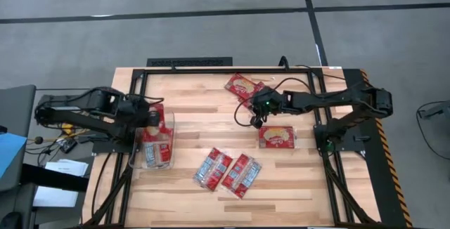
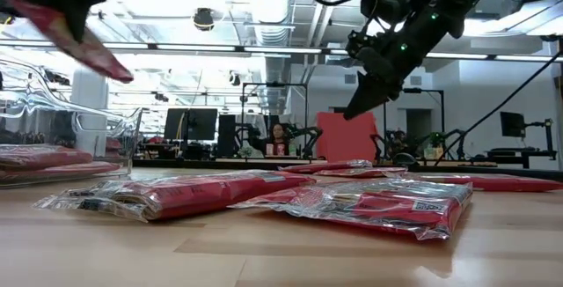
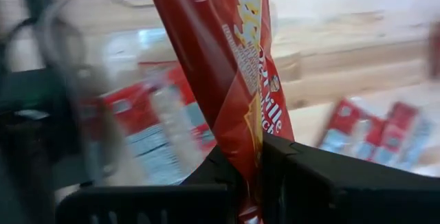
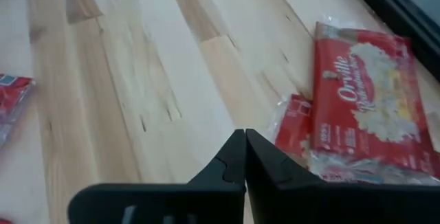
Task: Sort popcorn bags into baskets
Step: Put the red popcorn bag into the transparent bin
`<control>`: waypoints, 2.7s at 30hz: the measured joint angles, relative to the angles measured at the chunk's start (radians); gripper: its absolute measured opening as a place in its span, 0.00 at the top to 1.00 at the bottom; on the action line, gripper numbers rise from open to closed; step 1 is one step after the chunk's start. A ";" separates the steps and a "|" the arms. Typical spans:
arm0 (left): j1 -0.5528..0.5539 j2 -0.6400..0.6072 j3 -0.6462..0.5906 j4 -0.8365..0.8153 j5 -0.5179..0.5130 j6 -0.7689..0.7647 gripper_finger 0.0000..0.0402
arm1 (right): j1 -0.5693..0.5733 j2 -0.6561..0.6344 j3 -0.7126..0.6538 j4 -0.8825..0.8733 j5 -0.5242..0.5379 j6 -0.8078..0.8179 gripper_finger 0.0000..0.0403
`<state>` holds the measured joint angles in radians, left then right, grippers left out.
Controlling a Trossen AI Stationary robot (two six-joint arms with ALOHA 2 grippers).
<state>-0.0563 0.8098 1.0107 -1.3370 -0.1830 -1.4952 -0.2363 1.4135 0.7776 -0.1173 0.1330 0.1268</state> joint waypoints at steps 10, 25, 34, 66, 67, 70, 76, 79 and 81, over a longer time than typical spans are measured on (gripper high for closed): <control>-0.048 0.123 -0.001 -0.084 0.038 0.034 1.00 | 0.000 0.010 0.000 -0.007 -0.001 0.044 0.91; -0.079 0.114 -0.184 0.196 0.101 0.060 1.00 | 0.000 0.009 0.000 -0.024 -0.001 0.049 0.91; -0.079 0.011 -0.387 0.371 0.151 0.041 1.00 | 0.000 0.009 0.000 -0.035 -0.001 0.022 0.93; -0.079 0.107 -0.217 0.287 0.071 0.062 0.97 | -0.001 0.008 0.001 -0.040 -0.001 -0.023 0.88; -0.079 0.133 -0.229 0.285 0.079 0.057 0.97 | -0.001 0.008 0.001 -0.044 -0.001 -0.022 0.88; -0.080 0.207 -0.264 0.276 0.116 0.047 0.98 | -0.001 0.008 0.001 -0.058 -0.001 -0.022 0.88; -0.093 0.318 -0.276 0.271 0.116 0.109 1.00 | -0.001 0.008 0.001 -0.072 -0.001 -0.022 0.88; -0.092 0.373 -0.276 0.164 0.143 0.124 1.00 | -0.001 0.008 0.001 -0.073 -0.001 -0.023 0.88; -0.099 0.408 -0.276 0.120 0.154 0.125 1.00 | -0.002 0.008 0.001 -0.073 -0.001 -0.030 0.88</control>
<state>-0.1549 1.2173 0.7343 -1.2174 -0.0285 -1.3701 -0.2382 1.4216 0.7784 -0.1905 0.1319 0.0968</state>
